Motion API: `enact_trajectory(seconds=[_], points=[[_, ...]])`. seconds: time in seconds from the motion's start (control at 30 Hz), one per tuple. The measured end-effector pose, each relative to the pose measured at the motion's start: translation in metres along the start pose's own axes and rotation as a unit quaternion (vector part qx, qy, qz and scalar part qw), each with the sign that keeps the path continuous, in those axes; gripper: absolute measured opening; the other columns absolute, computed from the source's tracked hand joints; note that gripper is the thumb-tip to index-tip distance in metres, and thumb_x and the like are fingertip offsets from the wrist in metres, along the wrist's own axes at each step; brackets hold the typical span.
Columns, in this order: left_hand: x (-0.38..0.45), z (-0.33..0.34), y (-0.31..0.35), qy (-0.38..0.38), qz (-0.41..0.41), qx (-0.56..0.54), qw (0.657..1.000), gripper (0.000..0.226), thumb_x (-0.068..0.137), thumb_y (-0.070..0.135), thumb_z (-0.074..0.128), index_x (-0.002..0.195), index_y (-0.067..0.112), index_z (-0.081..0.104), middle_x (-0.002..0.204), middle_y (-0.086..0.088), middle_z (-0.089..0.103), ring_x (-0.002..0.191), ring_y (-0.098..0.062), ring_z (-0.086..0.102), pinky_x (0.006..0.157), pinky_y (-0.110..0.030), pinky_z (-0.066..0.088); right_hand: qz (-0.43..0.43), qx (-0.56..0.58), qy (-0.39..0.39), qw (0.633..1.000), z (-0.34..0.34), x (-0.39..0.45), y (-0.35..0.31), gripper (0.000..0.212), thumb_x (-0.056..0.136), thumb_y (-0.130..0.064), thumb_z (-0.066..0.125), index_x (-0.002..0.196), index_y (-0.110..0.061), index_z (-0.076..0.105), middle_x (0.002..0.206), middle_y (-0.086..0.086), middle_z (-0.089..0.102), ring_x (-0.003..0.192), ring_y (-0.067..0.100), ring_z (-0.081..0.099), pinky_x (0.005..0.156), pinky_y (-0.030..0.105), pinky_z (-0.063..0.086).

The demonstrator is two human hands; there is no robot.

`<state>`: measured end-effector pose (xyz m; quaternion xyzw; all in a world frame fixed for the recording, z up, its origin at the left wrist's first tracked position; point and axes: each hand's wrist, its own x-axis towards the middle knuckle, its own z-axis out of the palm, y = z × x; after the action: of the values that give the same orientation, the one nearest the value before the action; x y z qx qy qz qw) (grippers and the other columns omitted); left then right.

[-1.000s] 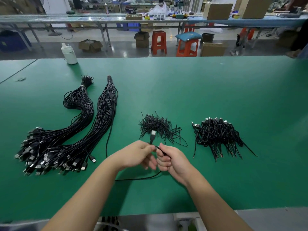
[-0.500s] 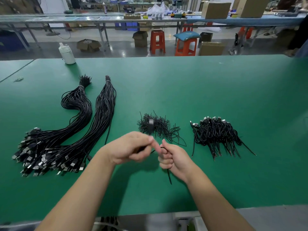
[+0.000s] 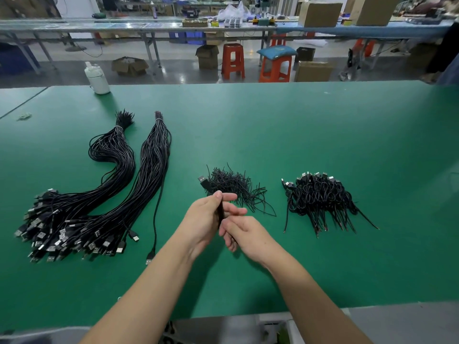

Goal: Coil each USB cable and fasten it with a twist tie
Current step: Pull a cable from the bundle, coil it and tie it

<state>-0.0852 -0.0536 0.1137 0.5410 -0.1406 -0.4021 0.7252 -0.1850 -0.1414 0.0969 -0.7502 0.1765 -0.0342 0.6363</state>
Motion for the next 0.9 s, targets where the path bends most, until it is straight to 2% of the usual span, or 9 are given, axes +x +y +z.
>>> enact_trajectory(seconds=[0.07, 0.2, 0.27, 0.33, 0.4, 0.53, 0.67, 0.8, 0.9], points=[[-0.001, 0.002, -0.002, 0.017, -0.005, 0.006, 1.000, 0.036, 0.107, 0.028, 0.037, 0.103, -0.001, 0.059, 0.066, -0.010, 0.059, 0.077, -0.028, 0.071, 0.058, -0.033, 0.054, 0.009, -0.026, 0.003, 1.000, -0.001, 0.002, -0.001, 0.035, 0.104, -0.020, 0.049, 0.073, -0.014, 0.063, 0.056, -0.003, 0.061, 0.050, 0.007, 0.056, 0.062, 0.024, 0.049], [-0.003, 0.002, -0.003, 0.004, 0.011, 0.027, 1.000, 0.034, 0.106, 0.031, 0.038, 0.089, 0.006, 0.054, 0.058, -0.005, 0.061, 0.066, -0.028, 0.065, 0.080, -0.037, 0.038, 0.046, -0.034, 0.029, 0.998, -0.001, 0.004, 0.005, 0.026, 0.097, -0.023, 0.061, 0.082, -0.004, 0.070, 0.076, 0.013, 0.073, 0.069, 0.018, 0.063, 0.075, 0.042, 0.054], [-0.004, 0.002, -0.001, -0.010, 0.006, 0.021, 1.000, 0.036, 0.104, 0.033, 0.042, 0.083, 0.010, 0.058, 0.061, -0.006, 0.062, 0.073, -0.028, 0.068, 0.075, -0.036, 0.041, 0.044, 0.052, 0.021, 0.997, 0.001, 0.002, 0.008, 0.012, 0.092, -0.016, 0.068, 0.092, -0.004, 0.067, 0.080, 0.016, 0.070, 0.075, 0.023, 0.059, 0.077, 0.044, 0.050], [-0.004, 0.001, 0.000, -0.040, 0.005, -0.011, 0.999, 0.034, 0.100, 0.031, 0.048, 0.082, 0.012, 0.068, 0.061, -0.003, 0.060, 0.081, -0.028, 0.072, 0.056, -0.032, 0.050, 0.052, 0.194, 0.014, 0.979, 0.003, 0.003, 0.011, 0.025, 0.087, -0.005, 0.074, 0.108, -0.008, 0.061, 0.085, 0.010, 0.071, 0.081, 0.022, 0.063, 0.079, 0.040, 0.052], [-0.005, 0.001, 0.002, -0.087, -0.001, -0.029, 0.996, 0.030, 0.095, 0.030, 0.053, 0.084, 0.013, 0.074, 0.067, -0.004, 0.066, 0.088, -0.029, 0.073, 0.053, -0.032, 0.055, 0.022, 0.243, 0.022, 0.970, 0.003, 0.003, 0.012, 0.034, 0.082, 0.005, 0.074, 0.111, -0.007, 0.062, 0.087, 0.004, 0.071, 0.082, 0.016, 0.066, 0.078, 0.031, 0.057], [-0.005, -0.005, 0.008, -0.171, -0.058, -0.061, 0.982, 0.031, 0.094, 0.022, 0.052, 0.088, 0.003, 0.076, 0.084, -0.022, 0.074, 0.098, -0.039, 0.070, 0.085, -0.041, 0.057, -0.024, 0.189, 0.048, 0.981, 0.001, 0.001, 0.014, 0.039, 0.075, 0.005, 0.081, 0.109, -0.010, 0.070, 0.095, 0.003, 0.076, 0.094, 0.016, 0.071, 0.089, 0.027, 0.055], [-0.003, -0.008, 0.020, -0.182, -0.106, -0.014, 0.978, 0.034, 0.094, 0.020, 0.050, 0.087, -0.002, 0.074, 0.091, -0.030, 0.071, 0.098, -0.040, 0.070, 0.083, -0.037, 0.057, -0.047, 0.129, 0.072, 0.988, 0.004, 0.002, 0.020, 0.030, 0.074, -0.009, 0.083, 0.103, -0.012, 0.075, 0.099, 0.008, 0.077, 0.099, 0.021, 0.071, 0.094, 0.035, 0.054], [-0.005, -0.007, 0.030, -0.157, -0.112, 0.064, 0.979, 0.035, 0.098, 0.020, 0.048, 0.092, -0.005, 0.072, 0.097, -0.032, 0.070, 0.090, -0.034, 0.071, 0.082, -0.035, 0.058, -0.042, 0.132, 0.087, 0.987, 0.008, 0.005, 0.021, 0.037, 0.073, -0.015, 0.082, 0.108, -0.020, 0.071, 0.101, 0.002, 0.077, 0.097, 0.011, 0.071, 0.090, 0.025, 0.054], [-0.007, -0.006, 0.031, -0.090, -0.083, 0.170, 0.978, 0.040, 0.105, 0.019, 0.041, 0.094, -0.005, 0.071, 0.095, -0.025, 0.073, 0.088, -0.031, 0.072, 0.079, -0.030, 0.058, -0.037, 0.008, 0.112, 0.993, 0.005, 0.005, 0.023, 0.030, 0.082, -0.019, 0.075, 0.110, -0.027, 0.066, 0.097, -0.001, 0.074, 0.072, 0.001, 0.065, 0.073, 0.023, 0.051]])
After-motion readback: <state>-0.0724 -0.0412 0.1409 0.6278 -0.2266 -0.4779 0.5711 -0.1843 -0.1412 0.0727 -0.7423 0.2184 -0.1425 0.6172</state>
